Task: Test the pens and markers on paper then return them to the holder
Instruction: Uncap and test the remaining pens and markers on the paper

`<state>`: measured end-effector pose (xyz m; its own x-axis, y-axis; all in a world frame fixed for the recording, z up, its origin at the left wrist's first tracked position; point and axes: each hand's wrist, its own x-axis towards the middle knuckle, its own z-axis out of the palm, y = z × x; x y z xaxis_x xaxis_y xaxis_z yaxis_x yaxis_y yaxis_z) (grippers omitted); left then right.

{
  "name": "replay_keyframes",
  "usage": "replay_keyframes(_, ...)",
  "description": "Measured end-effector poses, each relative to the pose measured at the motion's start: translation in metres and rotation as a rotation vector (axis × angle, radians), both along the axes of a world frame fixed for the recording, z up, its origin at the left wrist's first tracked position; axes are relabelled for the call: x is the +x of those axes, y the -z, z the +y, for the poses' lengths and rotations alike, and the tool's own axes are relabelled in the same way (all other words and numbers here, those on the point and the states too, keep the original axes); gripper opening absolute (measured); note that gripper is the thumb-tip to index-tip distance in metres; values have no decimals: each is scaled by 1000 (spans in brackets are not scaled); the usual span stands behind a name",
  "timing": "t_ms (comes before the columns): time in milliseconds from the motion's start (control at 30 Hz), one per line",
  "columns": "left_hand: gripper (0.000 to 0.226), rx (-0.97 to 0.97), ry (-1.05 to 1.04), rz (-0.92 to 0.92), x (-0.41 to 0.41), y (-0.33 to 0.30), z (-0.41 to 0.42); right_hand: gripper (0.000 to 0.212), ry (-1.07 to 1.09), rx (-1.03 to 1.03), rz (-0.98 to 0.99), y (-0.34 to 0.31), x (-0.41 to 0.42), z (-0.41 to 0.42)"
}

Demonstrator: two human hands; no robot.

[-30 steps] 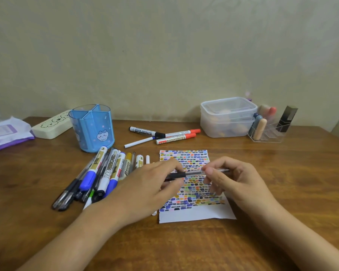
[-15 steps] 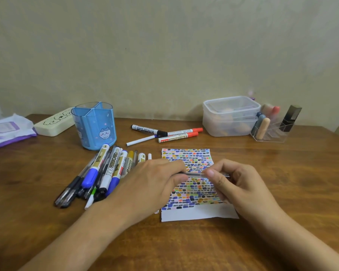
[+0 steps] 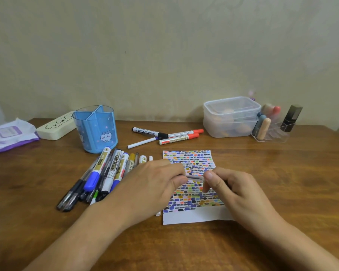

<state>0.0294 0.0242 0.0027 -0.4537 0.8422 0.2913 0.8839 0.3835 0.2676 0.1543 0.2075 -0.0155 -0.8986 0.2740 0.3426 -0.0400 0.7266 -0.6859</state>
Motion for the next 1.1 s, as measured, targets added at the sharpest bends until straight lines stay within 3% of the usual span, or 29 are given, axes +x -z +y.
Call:
replay_keyframes(133,35,12,34,44,-3,-3,-2,38,-27,-7,3,-2,0,1)
replay_keyframes(267,31,-77,46,-16,-6,-15,-8,26,-15,-63,36,-2,-1,4)
replay_keyframes(333,29,-28,-2,-2,-9,-21,-11,26,-4,-80,32,-2,-1,6)
replay_keyframes(467,46,24,-198,-25,-18,-24,-17,26,-6,-92,-12,-1,-1,7)
replay_keyframes(600,10,-19,-377,-61,-27,-20,-20,17,-15,-93,-35,-1,-2,5)
replay_keyframes(667,5,-87,-425,-50,-28,-18,-20,15,-13,-95,-36,0,-2,5)
replay_keyframes(967,2,-178,-433,25,-32,-8,-19,18,-25,-83,-73,3,-3,5)
replay_keyframes(1100,17,-123,-397,63,-33,-4,-15,19,-29,-81,-73,4,-4,7)
